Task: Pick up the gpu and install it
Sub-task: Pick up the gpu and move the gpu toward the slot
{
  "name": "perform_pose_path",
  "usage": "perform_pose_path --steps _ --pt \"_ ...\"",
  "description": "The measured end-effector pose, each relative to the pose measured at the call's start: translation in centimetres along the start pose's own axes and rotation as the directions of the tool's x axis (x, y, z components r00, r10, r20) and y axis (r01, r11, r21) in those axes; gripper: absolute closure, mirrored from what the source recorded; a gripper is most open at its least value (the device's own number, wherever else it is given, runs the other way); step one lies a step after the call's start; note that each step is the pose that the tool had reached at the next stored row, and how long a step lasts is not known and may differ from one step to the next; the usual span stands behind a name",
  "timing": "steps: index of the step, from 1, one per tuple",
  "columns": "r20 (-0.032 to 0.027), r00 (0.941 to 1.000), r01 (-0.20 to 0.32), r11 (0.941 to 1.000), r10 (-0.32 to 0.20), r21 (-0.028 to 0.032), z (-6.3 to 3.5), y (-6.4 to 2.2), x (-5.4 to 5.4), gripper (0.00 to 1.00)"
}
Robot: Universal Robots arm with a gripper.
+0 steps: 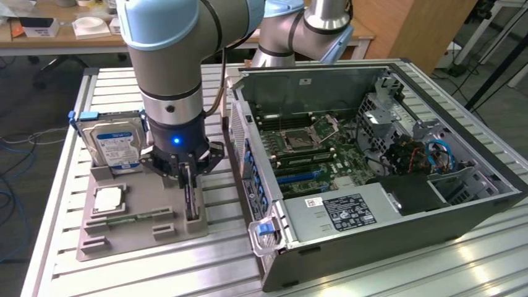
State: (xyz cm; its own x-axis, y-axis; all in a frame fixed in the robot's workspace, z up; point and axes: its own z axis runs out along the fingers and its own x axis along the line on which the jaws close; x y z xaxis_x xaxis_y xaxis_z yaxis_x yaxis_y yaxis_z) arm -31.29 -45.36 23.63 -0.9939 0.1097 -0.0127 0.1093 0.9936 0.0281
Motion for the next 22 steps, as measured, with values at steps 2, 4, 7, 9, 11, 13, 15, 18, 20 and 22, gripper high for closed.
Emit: perform_pose_path --steps 2,4,7,9,11,13,15,18,20,22 --pt "0.0 1.0 0.0 1.0 0.0 0.0 0.0 0.0 0.0 0.73" --pt "0.0 1.0 0.0 1.0 0.0 0.0 0.0 0.0 0.0 0.73" --pt "0.0 1.0 0.0 1.0 0.0 0.0 0.0 0.0 0.0 0.73" --pt "0.0 1.0 0.0 1.0 0.0 0.0 0.0 0.0 0.0 0.73" --pt "0.0 1.0 0.0 1.0 0.0 0.0 0.0 0.0 0.0 0.73" --pt "0.0 1.0 0.0 1.0 0.0 0.0 0.0 0.0 0.0 0.73" --pt "0.0 1.0 0.0 1.0 0.0 0.0 0.0 0.0 0.0 0.73" --pt "0.0 1.0 0.0 1.0 0.0 0.0 0.0 0.0 0.0 0.73" --pt "0.0 1.0 0.0 1.0 0.0 0.0 0.0 0.0 0.0 0.73" --pt "0.0 1.0 0.0 1.0 0.0 0.0 0.0 0.0 0.0 0.73"
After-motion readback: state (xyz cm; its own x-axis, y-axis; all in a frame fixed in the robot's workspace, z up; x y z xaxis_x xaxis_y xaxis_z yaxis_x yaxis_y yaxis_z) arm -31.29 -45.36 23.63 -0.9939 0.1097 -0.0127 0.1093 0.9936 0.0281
